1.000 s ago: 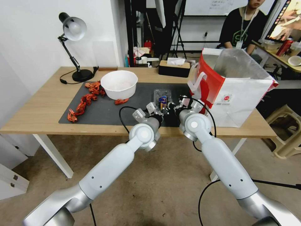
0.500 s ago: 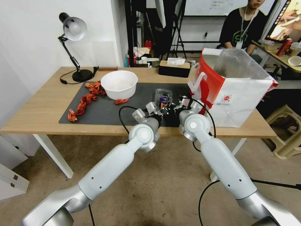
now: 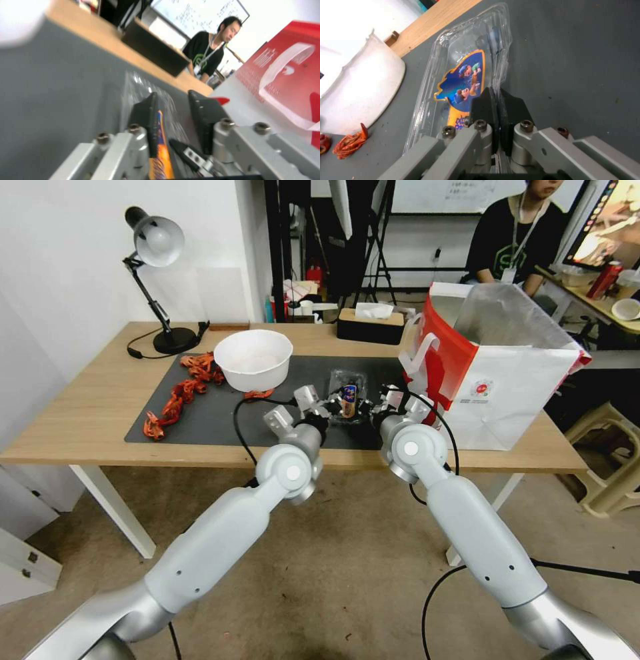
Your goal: Close the takeout container lid, then place the container into the takeout bag.
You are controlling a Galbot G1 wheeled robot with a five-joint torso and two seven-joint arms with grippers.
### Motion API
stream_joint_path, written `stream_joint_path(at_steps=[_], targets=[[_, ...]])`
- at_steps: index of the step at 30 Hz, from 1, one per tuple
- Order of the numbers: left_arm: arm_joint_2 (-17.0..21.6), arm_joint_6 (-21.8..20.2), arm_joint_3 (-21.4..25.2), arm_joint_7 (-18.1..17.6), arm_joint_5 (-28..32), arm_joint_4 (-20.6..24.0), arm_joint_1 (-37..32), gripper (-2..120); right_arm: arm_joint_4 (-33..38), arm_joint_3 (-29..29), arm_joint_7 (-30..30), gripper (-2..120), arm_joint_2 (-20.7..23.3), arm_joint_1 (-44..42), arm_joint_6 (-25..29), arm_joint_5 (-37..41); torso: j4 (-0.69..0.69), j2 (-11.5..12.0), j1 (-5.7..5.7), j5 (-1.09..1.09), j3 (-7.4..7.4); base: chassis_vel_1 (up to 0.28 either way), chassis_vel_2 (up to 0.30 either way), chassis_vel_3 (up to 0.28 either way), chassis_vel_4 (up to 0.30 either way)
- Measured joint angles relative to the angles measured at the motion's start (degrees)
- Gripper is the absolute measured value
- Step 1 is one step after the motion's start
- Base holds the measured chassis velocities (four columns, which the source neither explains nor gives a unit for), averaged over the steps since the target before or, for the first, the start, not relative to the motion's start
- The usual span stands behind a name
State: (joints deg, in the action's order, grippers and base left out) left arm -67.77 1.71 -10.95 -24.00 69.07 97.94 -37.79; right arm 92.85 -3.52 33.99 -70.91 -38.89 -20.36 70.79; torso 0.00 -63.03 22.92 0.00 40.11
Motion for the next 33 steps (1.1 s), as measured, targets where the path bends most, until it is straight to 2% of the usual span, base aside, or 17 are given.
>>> stream_joint_path(at_steps=[1,4,5,8,9,12,17,19,25,30,33], targets=[[0.0,0.0,0.0,0.0,0.0,0.0,0.0,28,0.0,0.0,0.0,0,0.0,0.0,0.0,0.0,0.00,0.0,0.00,0.00,0.00,0.000,0.000,0.000,0.000],[2.4,-0.5,2.5,1.2,-9.4,2.3,-3.0,45,0.2,-0.3,-0.1,0,0.1,-0.3,0.0,-0.1,0.00,0.0,0.00,-0.01,0.00,0.000,0.000,0.000,0.000],[2.4,-0.5,2.5,1.2,-9.4,2.3,-3.0,45,0.2,-0.3,-0.1,0,0.1,-0.3,0.0,-0.1,0.00,0.0,0.00,-0.01,0.00,0.000,0.000,0.000,0.000],[4.8,-1.0,5.5,2.1,-17.2,4.9,-7.4,60,0.2,-0.5,-0.2,0,0.2,-0.5,0.0,-0.5,0.01,0.0,0.00,-0.01,0.00,0.000,0.000,0.000,0.000],[4.8,-1.0,5.5,2.1,-17.2,4.9,-7.4,60,0.2,-0.5,-0.2,0,0.2,-0.5,0.0,-0.5,0.01,0.0,0.00,-0.01,0.00,0.000,0.000,0.000,0.000],[6.1,-0.6,8.8,3.5,-23.0,7.1,-11.8,76,0.4,-0.7,-0.4,0,0.4,-0.8,0.0,-0.9,0.00,0.0,-0.01,0.00,0.00,0.000,0.000,0.000,0.000],[7.0,-0.1,12.0,4.7,-28.3,9.1,-15.3,87,0.7,-0.8,-0.4,0,0.5,-0.9,0.0,-1.0,-0.01,0.0,0.00,0.00,0.00,0.000,0.000,0.000,0.000],[7.7,0.0,14.8,5.3,-31.3,11.1,-18.0,97,0.9,-1.0,-0.4,0,0.6,-1.1,0.0,-1.1,0.00,0.0,0.00,0.01,0.00,0.000,0.000,0.000,0.000],[8.9,0.9,19.5,5.9,-36.2,14.1,-24.5,100,1.2,-1.3,-0.5,0,0.5,-1.6,0.0,-1.6,-0.01,0.0,0.00,0.00,-0.01,0.000,0.000,0.000,0.000],[8.7,1.5,22.1,6.0,-39.0,15.4,-29.1,100,1.3,-1.4,-0.6,0,0.2,-1.7,0.0,-2.0,-0.01,0.0,0.00,0.00,-0.01,0.000,0.000,0.000,0.000],[8.4,2.3,25.4,6.3,-41.5,16.7,-33.8,100,1.5,-1.7,-0.7,0,0.1,-1.8,0.0,-2.2,0.01,0.0,-0.01,0.00,0.00,0.000,0.000,0.000,0.000]])
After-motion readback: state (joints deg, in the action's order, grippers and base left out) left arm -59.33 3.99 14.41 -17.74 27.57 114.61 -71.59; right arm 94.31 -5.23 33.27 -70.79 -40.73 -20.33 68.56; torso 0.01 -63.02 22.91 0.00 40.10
